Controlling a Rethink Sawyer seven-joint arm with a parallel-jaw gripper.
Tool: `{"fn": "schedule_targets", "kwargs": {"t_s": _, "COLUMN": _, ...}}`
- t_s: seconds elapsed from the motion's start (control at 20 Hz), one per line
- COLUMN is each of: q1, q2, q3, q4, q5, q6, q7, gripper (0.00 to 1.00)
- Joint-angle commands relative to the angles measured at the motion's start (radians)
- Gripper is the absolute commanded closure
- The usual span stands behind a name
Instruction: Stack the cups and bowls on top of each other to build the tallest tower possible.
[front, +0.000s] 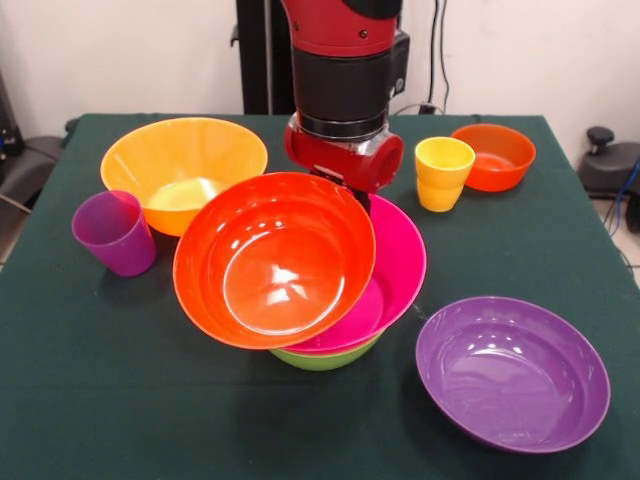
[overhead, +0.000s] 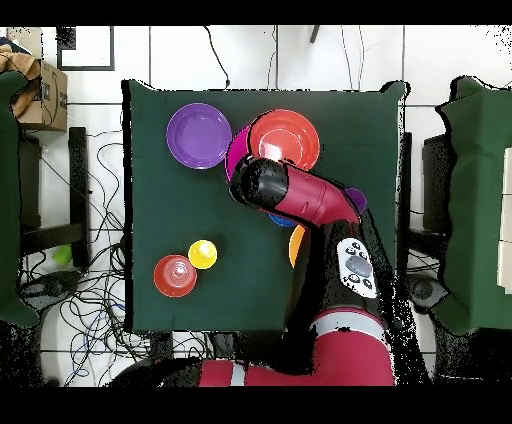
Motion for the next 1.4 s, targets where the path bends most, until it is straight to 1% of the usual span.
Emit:
{"fn": "schedule_targets", "kwargs": {"t_s": 0.05, "q1": 0.027, "q2": -0.019, "q3": 0.092, "q4": 0.017, "q5": -0.058, "q6": -0.053, "q7": 0.027, "gripper": 0.00}}
{"fn": "schedule_targets", "kwargs": {"t_s": 0.2, "q1": 0.032, "q2": -0.062, "q3": 0.091, "q4": 0.042, "q5": -0.040, "q6": 0.006, "q7": 0.034, "gripper": 0.00}}
{"fn": "schedule_targets", "kwargs": {"t_s": 0.3, "q1": 0.041, "q2": -0.116, "q3": 0.087, "q4": 0.065, "q5": -0.020, "q6": 0.083, "q7": 0.040, "gripper": 0.00}}
{"fn": "schedule_targets", "kwargs": {"t_s": 0.35, "q1": 0.054, "q2": -0.151, "q3": 0.076, "q4": 0.076, "q5": -0.008, "q6": 0.141, "q7": 0.054, "gripper": 0.00}}
{"fn": "schedule_targets", "kwargs": {"t_s": 0.55, "q1": 0.094, "q2": -0.231, "q3": 0.046, "q4": 0.082, "q5": 0.016, "q6": 0.294, "q7": 0.104, "gripper": 0.00}}
{"fn": "schedule_targets", "kwargs": {"t_s": 0.65, "q1": 0.107, "q2": -0.253, "q3": 0.037, "q4": 0.080, "q5": 0.022, "q6": 0.343, "q7": 0.123, "gripper": 0.00}}
{"fn": "schedule_targets", "kwargs": {"t_s": 0.95, "q1": 0.119, "q2": -0.277, "q3": 0.026, "q4": 0.076, "q5": 0.036, "q6": 0.400, "q7": 0.134, "gripper": 0.00}}
{"fn": "schedule_targets", "kwargs": {"t_s": 1.1, "q1": 0.108, "q2": -0.266, "q3": 0.026, "q4": 0.071, "q5": 0.034, "q6": 0.393, "q7": 0.110, "gripper": 0.00}}
{"fn": "schedule_targets", "kwargs": {"t_s": 1.4, "q1": 0.014, "q2": -0.190, "q3": 0.065, "q4": 0.040, "q5": 0.008, "q6": 0.313, "q7": -0.013, "gripper": 0.00}}
